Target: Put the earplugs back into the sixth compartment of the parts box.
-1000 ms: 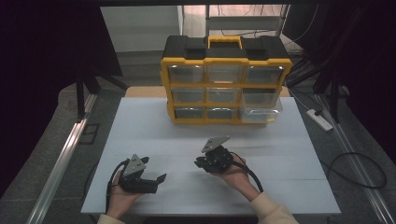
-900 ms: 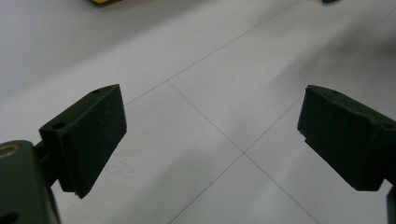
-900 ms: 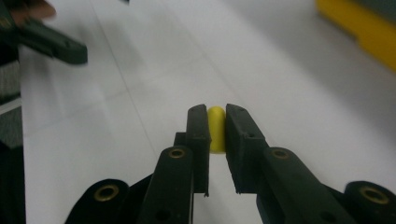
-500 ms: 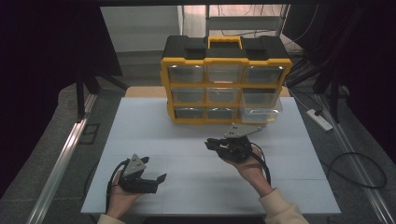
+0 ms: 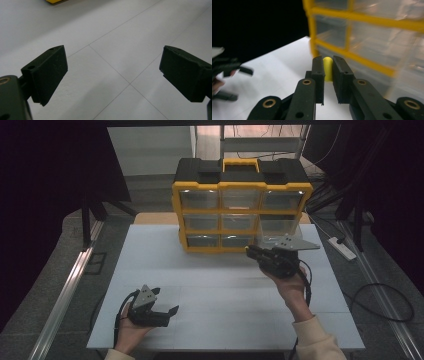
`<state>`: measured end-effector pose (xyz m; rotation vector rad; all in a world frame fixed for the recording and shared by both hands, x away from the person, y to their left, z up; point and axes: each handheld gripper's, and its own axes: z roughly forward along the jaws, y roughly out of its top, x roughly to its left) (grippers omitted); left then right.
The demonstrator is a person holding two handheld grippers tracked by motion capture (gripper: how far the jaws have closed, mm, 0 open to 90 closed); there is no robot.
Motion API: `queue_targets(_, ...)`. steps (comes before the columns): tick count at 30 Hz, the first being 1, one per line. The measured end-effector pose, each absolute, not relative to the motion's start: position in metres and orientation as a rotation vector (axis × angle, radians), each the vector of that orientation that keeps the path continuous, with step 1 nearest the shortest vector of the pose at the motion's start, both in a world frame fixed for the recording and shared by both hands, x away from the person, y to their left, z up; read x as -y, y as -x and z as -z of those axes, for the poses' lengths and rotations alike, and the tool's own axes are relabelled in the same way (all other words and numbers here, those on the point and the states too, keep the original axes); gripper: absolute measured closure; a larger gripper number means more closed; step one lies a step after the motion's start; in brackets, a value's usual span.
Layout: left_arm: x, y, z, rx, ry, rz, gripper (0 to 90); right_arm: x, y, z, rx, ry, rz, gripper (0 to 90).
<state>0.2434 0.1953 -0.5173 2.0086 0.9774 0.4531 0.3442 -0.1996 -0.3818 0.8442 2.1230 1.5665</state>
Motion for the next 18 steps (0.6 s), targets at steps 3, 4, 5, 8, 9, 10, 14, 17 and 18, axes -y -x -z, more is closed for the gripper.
queue_targets(3, -0.196, -0.243, 0.517, -0.977, -2.009, -0.456, 7.8, 0.211, -0.352, 0.376, -2.073, -0.889, -1.562, 79.9)
queue_targets(4, -0.196, -0.243, 0.517, -0.978, -2.007, -0.456, 7.8, 0.218, -0.357, 0.372, -2.046, -0.904, -1.551, 79.9)
queue_targets(5, -0.197, -0.243, 0.517, -0.980, -2.004, -0.455, 7.8, 0.218, -0.357, 0.372, -2.046, -0.904, -1.551, 79.9)
queue_targets(8, -0.196, -0.242, 0.517, -0.977, -2.008, -0.454, 7.8, 0.231, -0.366, 0.363, -1.989, -0.940, -1.528, 79.9)
queue_targets(9, -0.196, -0.242, 0.517, -0.977, -2.008, -0.454, 7.8, 0.233, -0.368, 0.361, -1.980, -0.948, -1.521, 79.8)
queue_targets(10, -0.196, -0.242, 0.517, -0.973, -2.010, -0.456, 7.8, 0.236, -0.371, 0.359, -1.969, -0.959, -1.507, 79.9)
queue_targets(14, -0.196, -0.243, 0.517, -0.976, -2.008, -0.454, 7.8, 0.244, -0.384, 0.354, -1.936, -0.998, -1.463, 79.8)
queue_targets(17, -0.196, -0.243, 0.517, -0.975, -2.012, -0.455, 7.8, 0.247, -0.394, 0.354, -1.928, -1.023, -1.438, 79.8)
queue_targets(18, -0.196, -0.243, 0.517, -0.975, -2.012, -0.455, 7.8, 0.248, -0.398, 0.354, -1.928, -1.033, -1.426, 79.8)
